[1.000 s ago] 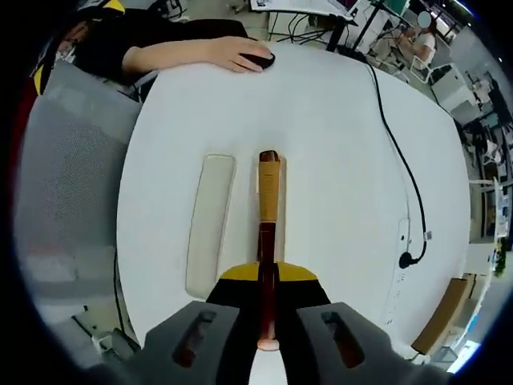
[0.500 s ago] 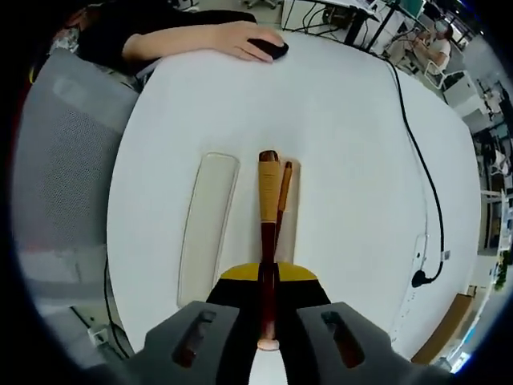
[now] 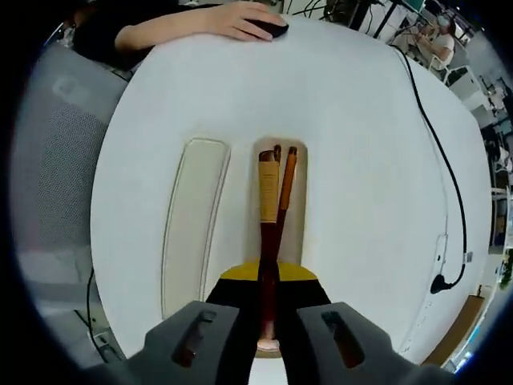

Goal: Arrange the utensils inside the cutlery case until each visible utensil rests in its matching compartment.

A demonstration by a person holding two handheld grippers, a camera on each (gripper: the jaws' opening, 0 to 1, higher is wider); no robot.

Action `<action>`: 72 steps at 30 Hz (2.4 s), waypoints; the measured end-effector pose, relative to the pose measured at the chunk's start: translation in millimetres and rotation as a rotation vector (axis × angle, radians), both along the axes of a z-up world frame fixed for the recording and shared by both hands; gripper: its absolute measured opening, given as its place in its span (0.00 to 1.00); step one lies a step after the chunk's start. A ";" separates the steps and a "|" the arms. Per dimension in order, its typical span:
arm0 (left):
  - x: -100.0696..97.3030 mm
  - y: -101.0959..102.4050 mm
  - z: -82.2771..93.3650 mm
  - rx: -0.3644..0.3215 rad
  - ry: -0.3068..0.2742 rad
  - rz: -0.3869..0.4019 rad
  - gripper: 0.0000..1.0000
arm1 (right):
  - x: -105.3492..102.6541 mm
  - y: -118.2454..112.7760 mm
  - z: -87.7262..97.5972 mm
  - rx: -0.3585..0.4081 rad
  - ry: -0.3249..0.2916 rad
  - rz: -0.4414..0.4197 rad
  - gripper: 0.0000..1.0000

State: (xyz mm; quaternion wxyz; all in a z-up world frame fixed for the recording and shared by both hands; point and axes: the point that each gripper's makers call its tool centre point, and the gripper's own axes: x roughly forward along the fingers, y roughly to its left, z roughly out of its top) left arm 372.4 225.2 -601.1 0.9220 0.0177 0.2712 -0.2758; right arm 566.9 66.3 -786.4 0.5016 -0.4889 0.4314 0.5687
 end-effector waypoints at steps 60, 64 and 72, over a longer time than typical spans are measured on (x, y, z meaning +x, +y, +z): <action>85.2 -43.3 -58.7 0.133 -0.041 -0.321 0.75 | -22.5 -37.0 109.3 0.487 -0.259 -0.360 0.39; 89.4 -53.9 -79.9 0.152 -0.039 -0.368 0.68 | -32.3 -53.1 104.3 0.523 -0.280 -0.457 0.42; 108.5 -56.7 -95.5 0.150 -0.015 -0.344 0.92 | -56.5 -77.1 87.4 0.551 -0.301 -0.575 0.40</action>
